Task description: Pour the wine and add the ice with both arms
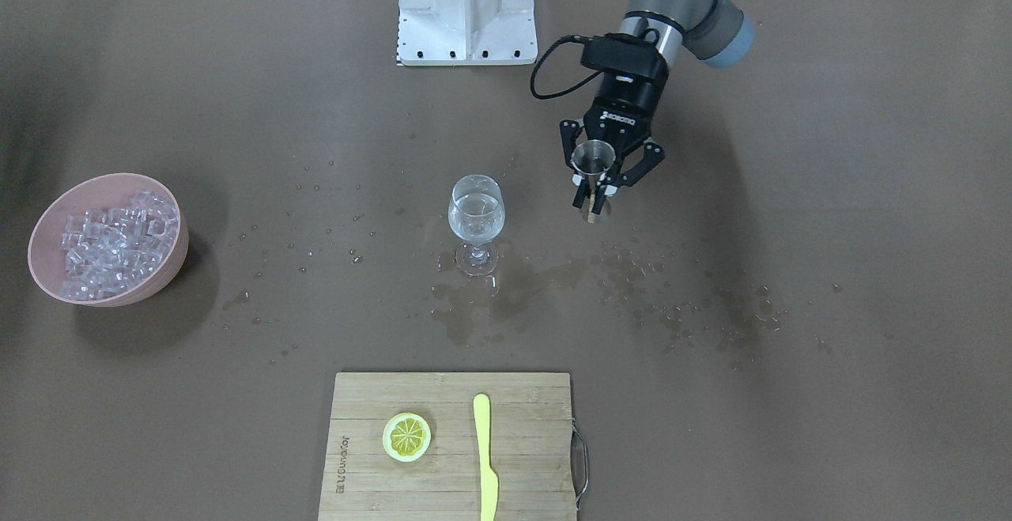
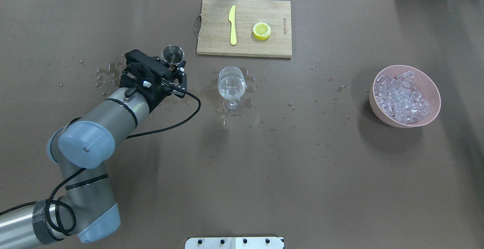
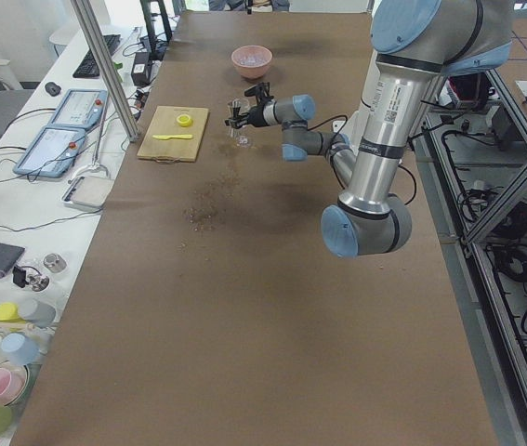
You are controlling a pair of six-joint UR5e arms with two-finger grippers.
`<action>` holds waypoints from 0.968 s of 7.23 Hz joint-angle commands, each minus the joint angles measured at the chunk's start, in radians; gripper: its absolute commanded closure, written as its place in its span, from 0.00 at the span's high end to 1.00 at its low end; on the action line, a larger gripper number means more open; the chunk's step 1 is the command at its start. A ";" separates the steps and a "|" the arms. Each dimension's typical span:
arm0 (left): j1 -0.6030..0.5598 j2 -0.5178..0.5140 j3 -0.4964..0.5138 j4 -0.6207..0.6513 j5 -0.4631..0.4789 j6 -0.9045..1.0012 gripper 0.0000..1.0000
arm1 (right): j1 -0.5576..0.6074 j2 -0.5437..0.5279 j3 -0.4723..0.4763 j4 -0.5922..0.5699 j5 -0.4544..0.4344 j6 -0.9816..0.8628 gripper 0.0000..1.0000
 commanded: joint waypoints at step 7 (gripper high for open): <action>0.059 -0.227 -0.021 0.604 0.114 0.387 0.00 | -0.023 0.003 -0.005 0.001 -0.001 0.000 1.00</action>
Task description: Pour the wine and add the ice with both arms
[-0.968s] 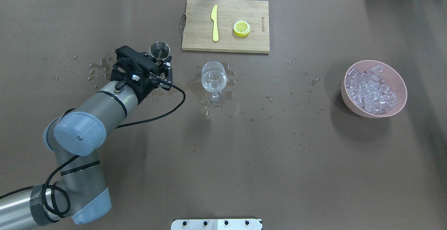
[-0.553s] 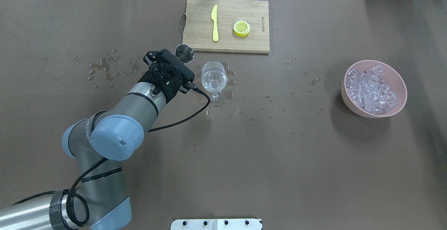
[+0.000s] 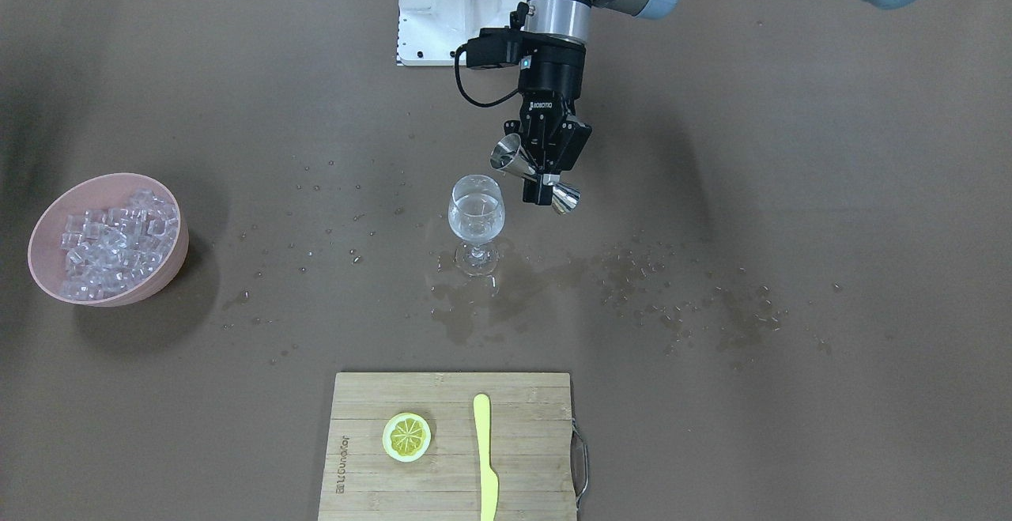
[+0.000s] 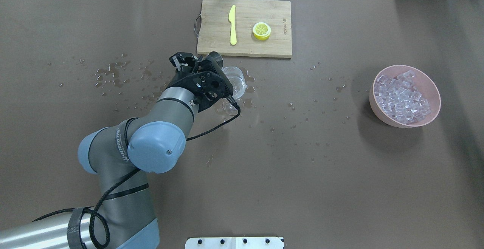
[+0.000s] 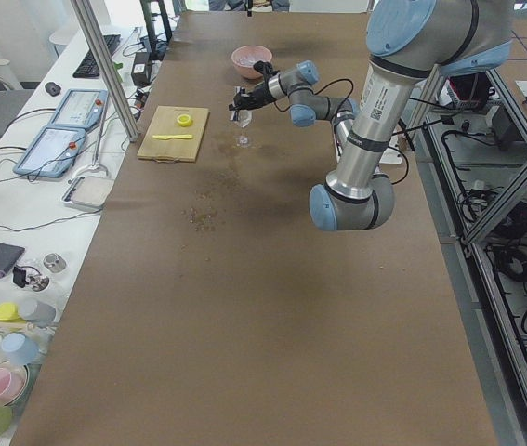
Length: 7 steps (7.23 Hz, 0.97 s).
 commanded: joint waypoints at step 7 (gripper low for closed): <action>0.004 -0.134 0.015 0.375 -0.007 0.301 0.00 | -0.006 0.002 -0.008 0.000 0.000 -0.002 1.00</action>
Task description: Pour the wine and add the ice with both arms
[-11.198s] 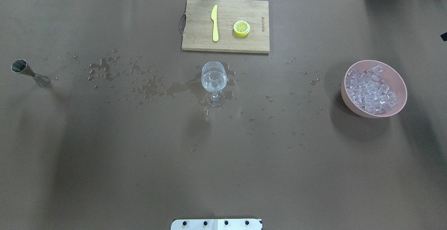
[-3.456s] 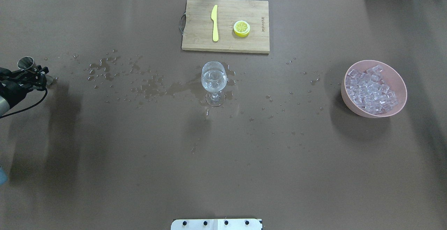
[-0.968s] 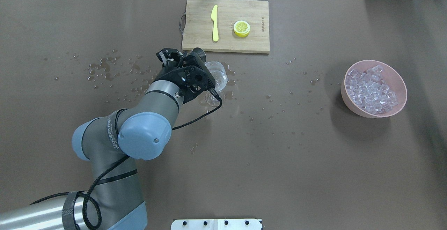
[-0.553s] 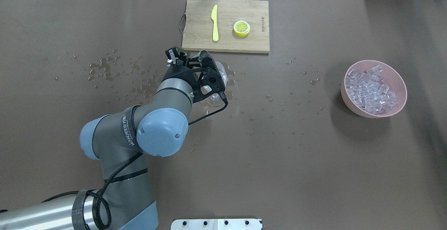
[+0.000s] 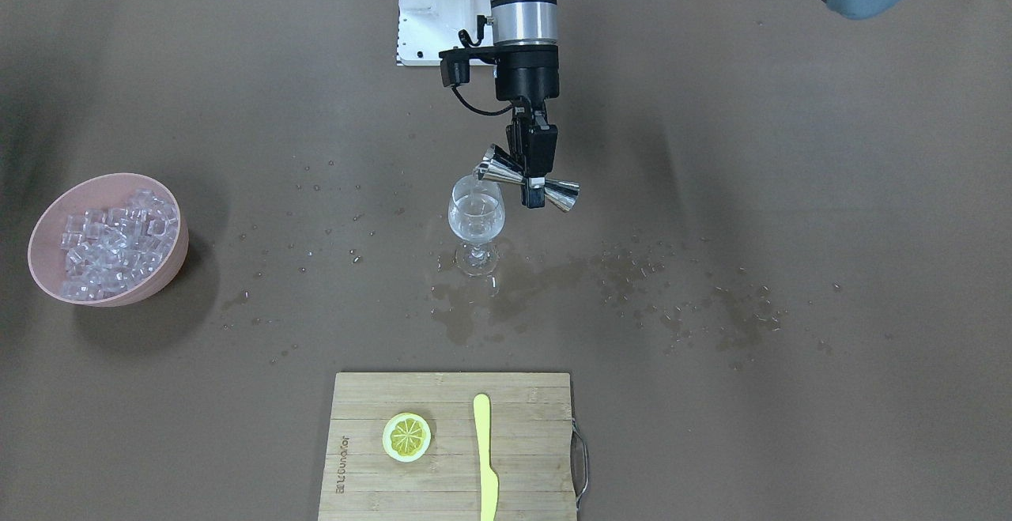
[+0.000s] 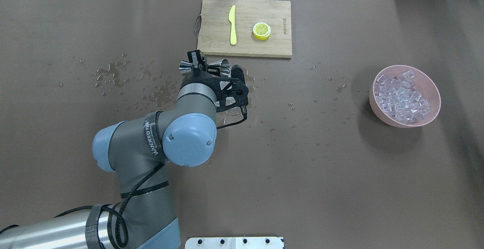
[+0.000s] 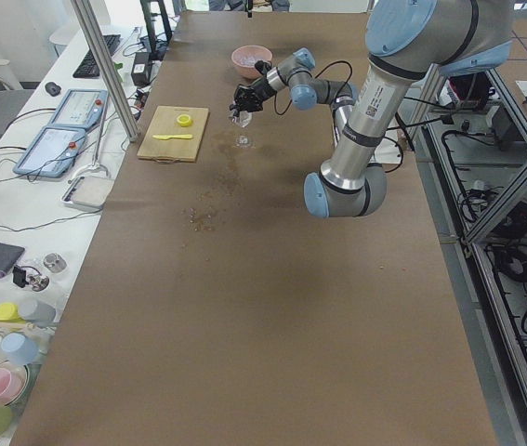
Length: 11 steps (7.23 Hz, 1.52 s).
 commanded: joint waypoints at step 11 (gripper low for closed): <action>-0.010 -0.033 -0.061 0.128 -0.002 0.115 0.00 | -0.010 0.008 -0.002 0.000 0.000 0.000 1.00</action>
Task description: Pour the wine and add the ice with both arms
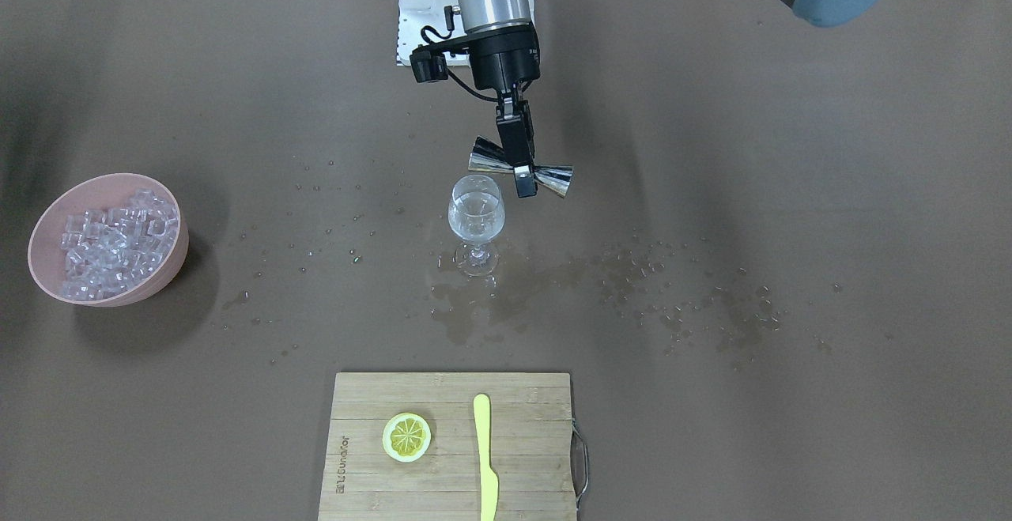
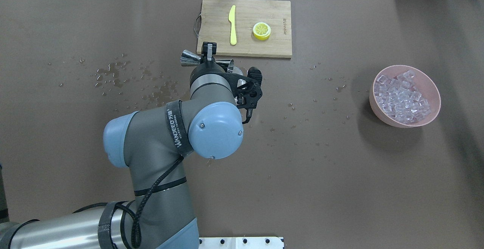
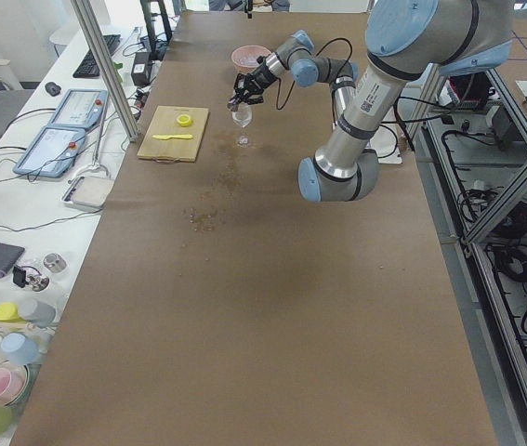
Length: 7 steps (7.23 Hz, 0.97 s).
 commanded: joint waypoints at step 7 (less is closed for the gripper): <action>-0.063 0.470 -0.070 -0.960 0.000 -0.980 0.00 | -0.078 0.008 0.044 0.157 0.000 0.219 1.00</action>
